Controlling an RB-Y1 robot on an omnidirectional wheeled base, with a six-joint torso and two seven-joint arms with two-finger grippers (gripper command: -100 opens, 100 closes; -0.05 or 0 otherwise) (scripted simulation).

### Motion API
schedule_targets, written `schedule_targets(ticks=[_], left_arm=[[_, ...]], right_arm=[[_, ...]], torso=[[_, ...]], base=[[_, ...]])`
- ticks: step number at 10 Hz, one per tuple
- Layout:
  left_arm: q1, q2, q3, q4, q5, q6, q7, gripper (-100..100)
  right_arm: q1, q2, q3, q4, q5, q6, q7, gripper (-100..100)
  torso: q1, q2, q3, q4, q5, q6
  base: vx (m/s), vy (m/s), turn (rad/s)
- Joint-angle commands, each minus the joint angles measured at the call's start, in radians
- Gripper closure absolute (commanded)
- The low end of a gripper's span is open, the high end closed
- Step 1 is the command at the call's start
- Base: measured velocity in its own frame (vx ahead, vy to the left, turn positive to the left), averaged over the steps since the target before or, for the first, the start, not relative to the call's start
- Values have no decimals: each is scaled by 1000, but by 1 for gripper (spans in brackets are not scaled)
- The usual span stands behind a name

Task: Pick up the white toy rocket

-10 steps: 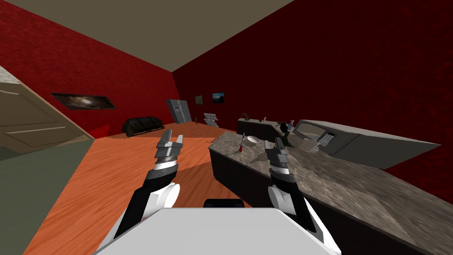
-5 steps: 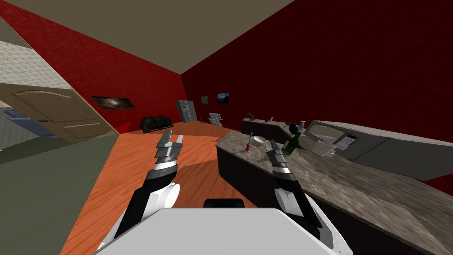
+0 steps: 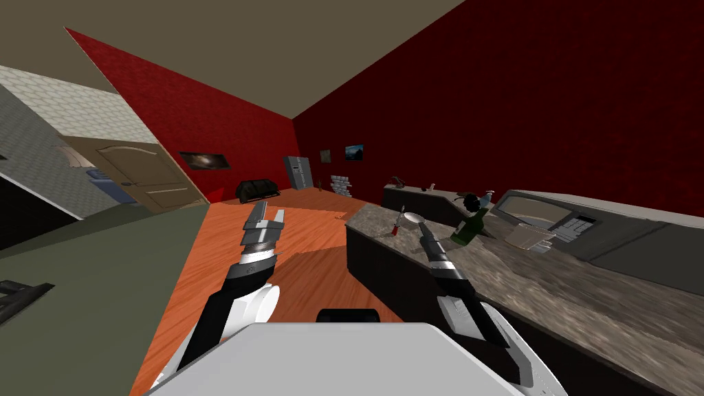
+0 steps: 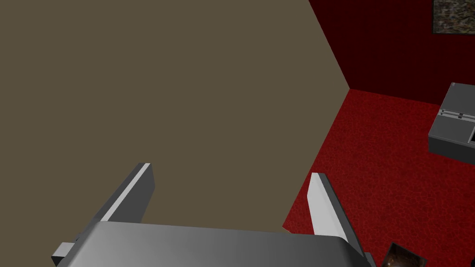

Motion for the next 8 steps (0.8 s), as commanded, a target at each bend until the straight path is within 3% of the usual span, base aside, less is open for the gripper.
schedule_targets(ticks=[1,7,8], left_arm=[[0,0,0,0,0,0,0,0],[0,0,0,0,0,0,0,0],[0,0,0,0,0,0,0,0]], right_arm=[[-4,-28,-23,30,14,33,23,-100],[-12,-97,-77,123,79,102,101,-100],[-16,-120,-96,160,113,122,135,-100]], torso=[[0,0,0,0,0,0],[-1,-5,-3,-1,0,0],[-3,-5,-3,-1,-1,0]], base=[[8,110,86],[43,100,42],[82,69,-17]])
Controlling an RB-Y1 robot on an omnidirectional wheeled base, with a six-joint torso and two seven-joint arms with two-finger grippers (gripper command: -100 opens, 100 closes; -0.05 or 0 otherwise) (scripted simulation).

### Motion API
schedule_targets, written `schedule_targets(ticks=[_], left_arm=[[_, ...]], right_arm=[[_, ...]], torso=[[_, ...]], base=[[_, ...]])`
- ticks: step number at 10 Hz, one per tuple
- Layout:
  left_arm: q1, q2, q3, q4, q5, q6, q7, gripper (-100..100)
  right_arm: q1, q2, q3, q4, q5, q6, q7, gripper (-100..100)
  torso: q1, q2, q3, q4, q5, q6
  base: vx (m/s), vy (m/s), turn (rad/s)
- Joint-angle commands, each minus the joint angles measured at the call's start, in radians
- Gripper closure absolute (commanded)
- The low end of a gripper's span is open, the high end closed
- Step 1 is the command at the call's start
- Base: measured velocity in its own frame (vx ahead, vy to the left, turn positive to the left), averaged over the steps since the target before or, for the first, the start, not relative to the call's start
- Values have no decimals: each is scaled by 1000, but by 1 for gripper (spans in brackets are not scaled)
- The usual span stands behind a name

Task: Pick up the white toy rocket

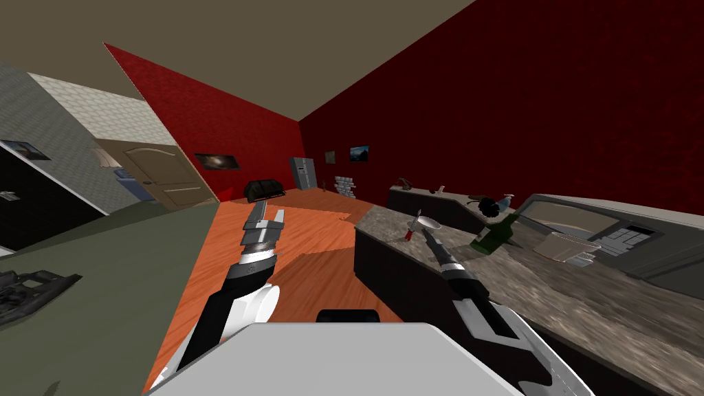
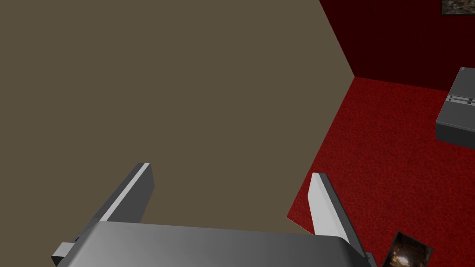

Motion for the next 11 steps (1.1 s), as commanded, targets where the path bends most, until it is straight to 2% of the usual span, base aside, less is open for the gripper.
schedule_targets(ticks=[1,11], left_arm=[[0,0,0,0,0,0,0,0],[0,0,0,0,0,0,0,0]], right_arm=[[-2,-28,-21,35,32,21,34,-100],[-18,-84,-83,196,241,65,220,-100]], torso=[[0,0,0,0,0,0],[-1,-8,-5,-2,0,0]], base=[[151,96,-40],[171,76,-92]])
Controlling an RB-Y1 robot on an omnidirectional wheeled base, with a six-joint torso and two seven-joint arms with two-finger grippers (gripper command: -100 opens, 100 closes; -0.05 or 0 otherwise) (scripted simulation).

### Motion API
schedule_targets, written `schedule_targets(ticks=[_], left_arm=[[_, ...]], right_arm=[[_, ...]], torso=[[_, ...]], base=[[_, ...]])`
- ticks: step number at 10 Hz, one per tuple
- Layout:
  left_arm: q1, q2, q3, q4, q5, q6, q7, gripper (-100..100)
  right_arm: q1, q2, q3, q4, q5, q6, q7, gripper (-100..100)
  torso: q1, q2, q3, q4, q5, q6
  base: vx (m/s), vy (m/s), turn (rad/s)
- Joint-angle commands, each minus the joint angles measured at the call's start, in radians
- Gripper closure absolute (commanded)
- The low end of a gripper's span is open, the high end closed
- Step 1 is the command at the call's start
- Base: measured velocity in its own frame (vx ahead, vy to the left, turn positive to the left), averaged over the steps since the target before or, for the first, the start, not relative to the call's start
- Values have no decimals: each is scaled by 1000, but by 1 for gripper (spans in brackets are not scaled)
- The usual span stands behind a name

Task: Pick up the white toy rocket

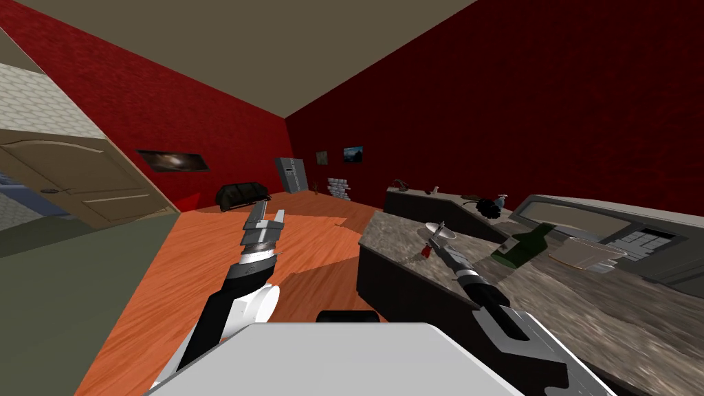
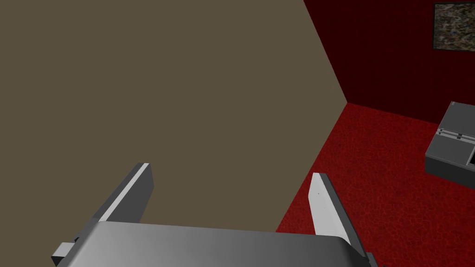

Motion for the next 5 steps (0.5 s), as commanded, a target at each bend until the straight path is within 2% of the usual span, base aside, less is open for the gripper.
schedule_targets(ticks=[1,4,5], left_arm=[[0,0,0,0,0,0,0,0],[0,0,0,0,0,0,0,0],[0,0,0,0,0,0,0,0]], right_arm=[[-1,-6,-9,24,30,1,29,-100],[-3,-18,-26,70,91,11,85,-100],[-4,-16,-23,66,79,6,73,-100]], torso=[[0,0,0,0,0,0],[0,1,0,0,0,0],[0,2,1,0,0,0]], base=[[131,57,-116],[165,78,-111],[62,37,-19]])
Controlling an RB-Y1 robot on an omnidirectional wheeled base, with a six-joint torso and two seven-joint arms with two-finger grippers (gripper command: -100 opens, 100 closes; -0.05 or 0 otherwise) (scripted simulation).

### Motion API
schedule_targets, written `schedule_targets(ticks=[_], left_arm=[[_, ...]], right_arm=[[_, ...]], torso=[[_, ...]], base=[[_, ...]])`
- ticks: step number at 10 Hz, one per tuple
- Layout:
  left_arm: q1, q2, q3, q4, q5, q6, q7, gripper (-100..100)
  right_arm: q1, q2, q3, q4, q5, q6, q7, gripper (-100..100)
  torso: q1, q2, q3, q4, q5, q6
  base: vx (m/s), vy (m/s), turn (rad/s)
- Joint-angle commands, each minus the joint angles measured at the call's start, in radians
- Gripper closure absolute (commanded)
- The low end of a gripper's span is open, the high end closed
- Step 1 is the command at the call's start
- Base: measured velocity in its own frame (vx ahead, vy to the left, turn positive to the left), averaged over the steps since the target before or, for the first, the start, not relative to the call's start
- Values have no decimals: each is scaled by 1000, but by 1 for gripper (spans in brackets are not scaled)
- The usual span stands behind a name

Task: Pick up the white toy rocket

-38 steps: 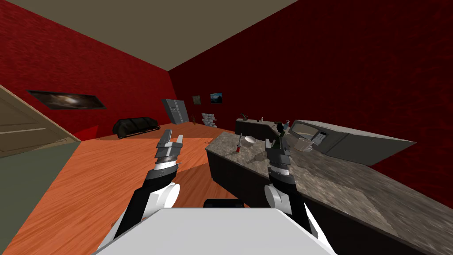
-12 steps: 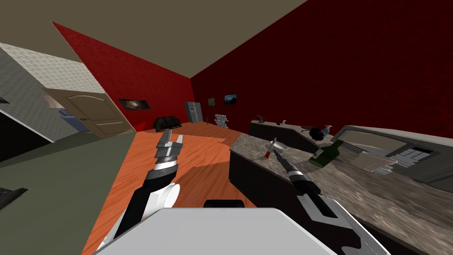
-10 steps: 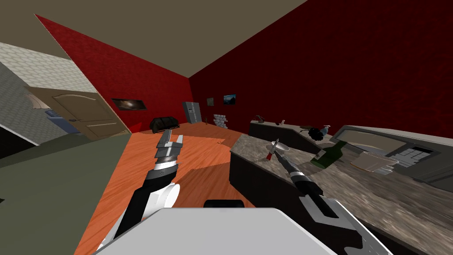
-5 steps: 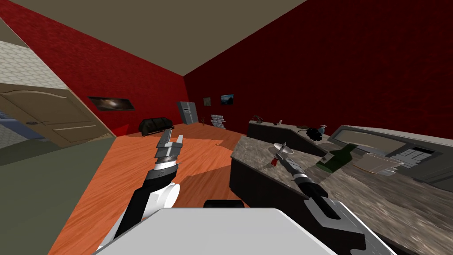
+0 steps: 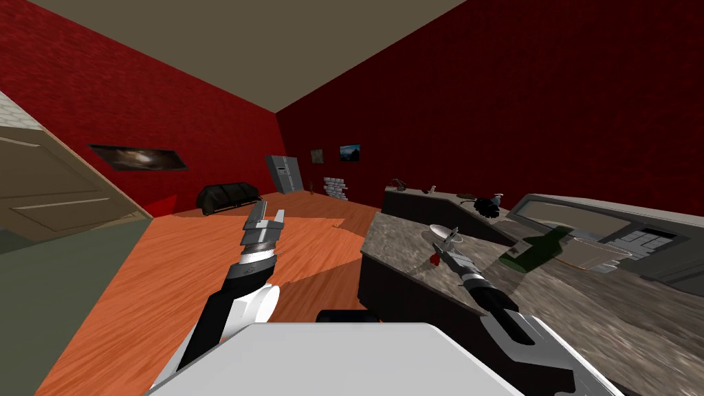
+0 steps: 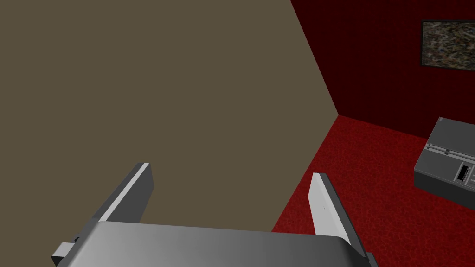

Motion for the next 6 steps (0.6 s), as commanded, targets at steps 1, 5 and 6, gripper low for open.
schedule_targets(ticks=[1,5,6], left_arm=[[0,0,0,0,0,0,0,0],[0,0,0,0,0,0,0,0],[0,0,0,0,0,0,0,0]], right_arm=[[0,0,0,0,0,0,0,0],[-48,-31,26,71,137,55,-127,-100],[-48,-31,26,71,140,55,-155,-100]], torso=[[0,0,0,0,0,0],[-5,11,7,3,-1,1],[-4,9,5,2,-1,1]], base=[[12,7,4],[-83,-20,110],[0,0,0]])
